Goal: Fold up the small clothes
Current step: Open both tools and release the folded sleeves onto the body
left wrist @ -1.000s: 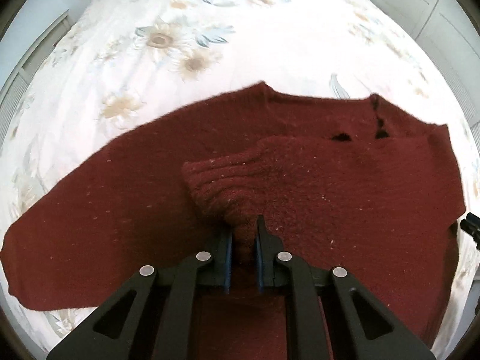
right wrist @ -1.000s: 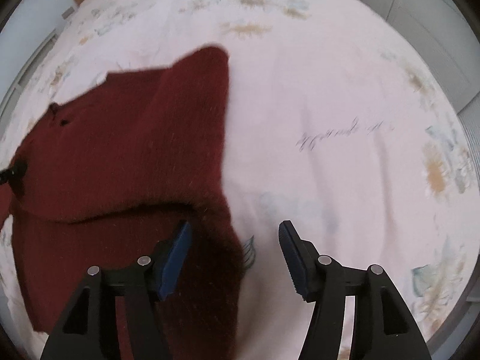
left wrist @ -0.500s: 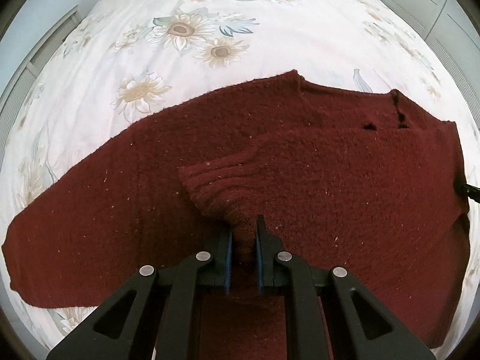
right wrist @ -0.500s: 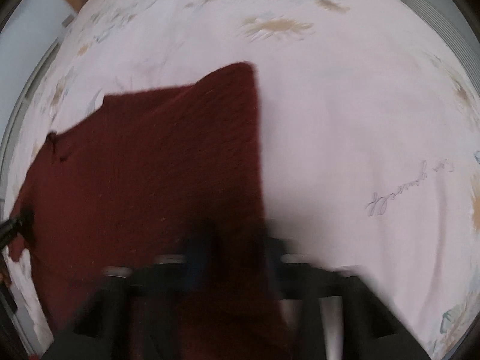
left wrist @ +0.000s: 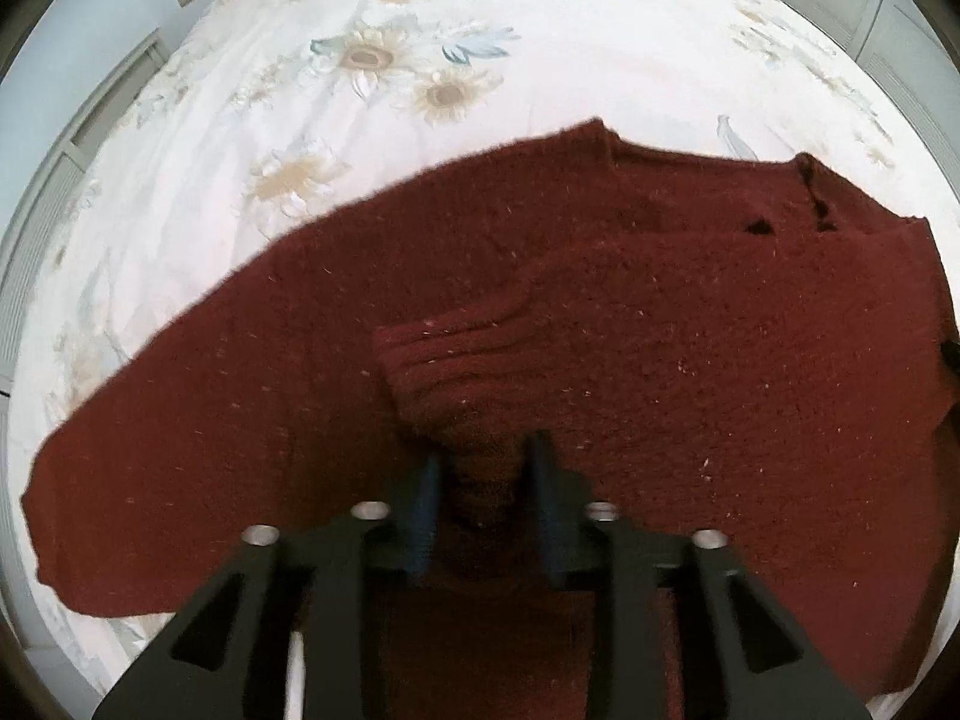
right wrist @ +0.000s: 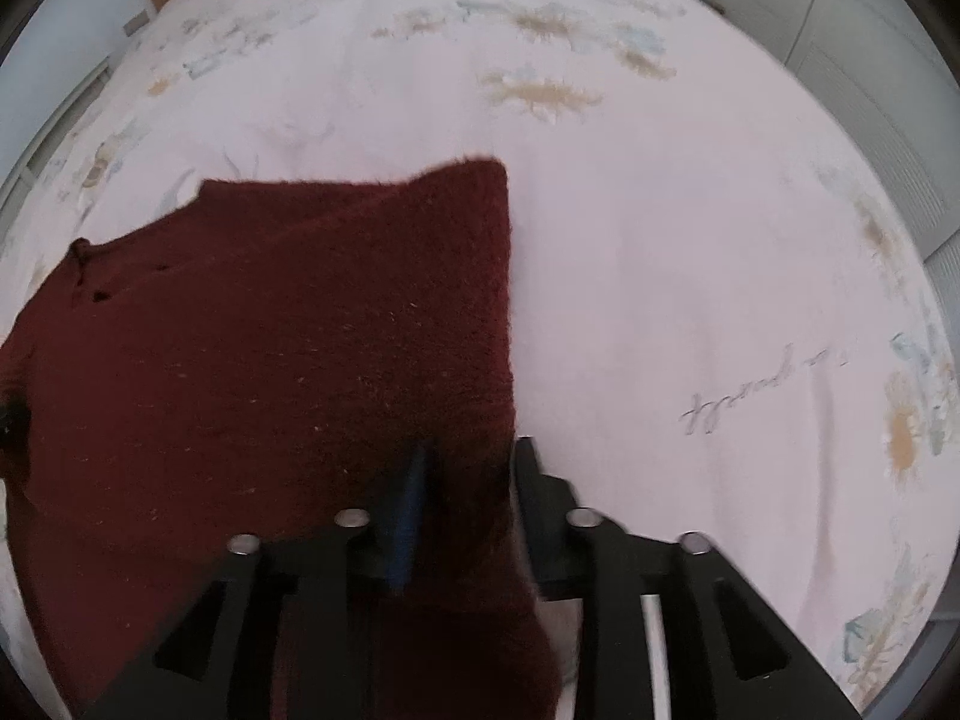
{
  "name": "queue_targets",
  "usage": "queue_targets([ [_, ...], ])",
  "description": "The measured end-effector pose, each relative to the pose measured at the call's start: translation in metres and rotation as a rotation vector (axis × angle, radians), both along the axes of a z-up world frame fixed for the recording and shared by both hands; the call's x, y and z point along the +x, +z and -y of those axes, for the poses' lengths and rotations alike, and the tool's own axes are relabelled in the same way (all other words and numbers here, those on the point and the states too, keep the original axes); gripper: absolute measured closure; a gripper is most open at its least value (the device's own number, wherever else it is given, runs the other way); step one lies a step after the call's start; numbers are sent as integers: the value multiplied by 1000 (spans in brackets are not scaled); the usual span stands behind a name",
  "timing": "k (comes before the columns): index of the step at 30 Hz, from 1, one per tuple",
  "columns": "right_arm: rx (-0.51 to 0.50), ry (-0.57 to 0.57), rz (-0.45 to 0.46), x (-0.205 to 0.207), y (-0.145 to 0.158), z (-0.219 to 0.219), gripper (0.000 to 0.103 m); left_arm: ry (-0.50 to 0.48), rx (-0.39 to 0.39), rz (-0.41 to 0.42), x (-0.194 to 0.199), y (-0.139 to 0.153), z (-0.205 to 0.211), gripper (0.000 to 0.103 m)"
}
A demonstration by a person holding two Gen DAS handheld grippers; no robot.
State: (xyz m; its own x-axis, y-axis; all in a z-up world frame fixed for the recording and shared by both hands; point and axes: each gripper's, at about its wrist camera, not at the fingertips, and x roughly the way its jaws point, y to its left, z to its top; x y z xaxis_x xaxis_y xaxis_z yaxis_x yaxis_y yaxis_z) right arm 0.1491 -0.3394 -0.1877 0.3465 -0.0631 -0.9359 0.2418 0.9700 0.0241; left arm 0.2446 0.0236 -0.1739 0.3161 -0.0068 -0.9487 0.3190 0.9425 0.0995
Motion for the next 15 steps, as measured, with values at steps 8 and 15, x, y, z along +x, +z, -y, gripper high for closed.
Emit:
queue_targets([
  [8,-39,97,172,-10,65,-53,13,3,-126,91,-13,56,3,1],
  [15,-36,196,233,2,60,-122,0,-84,-114,153,-30,50,44,1],
])
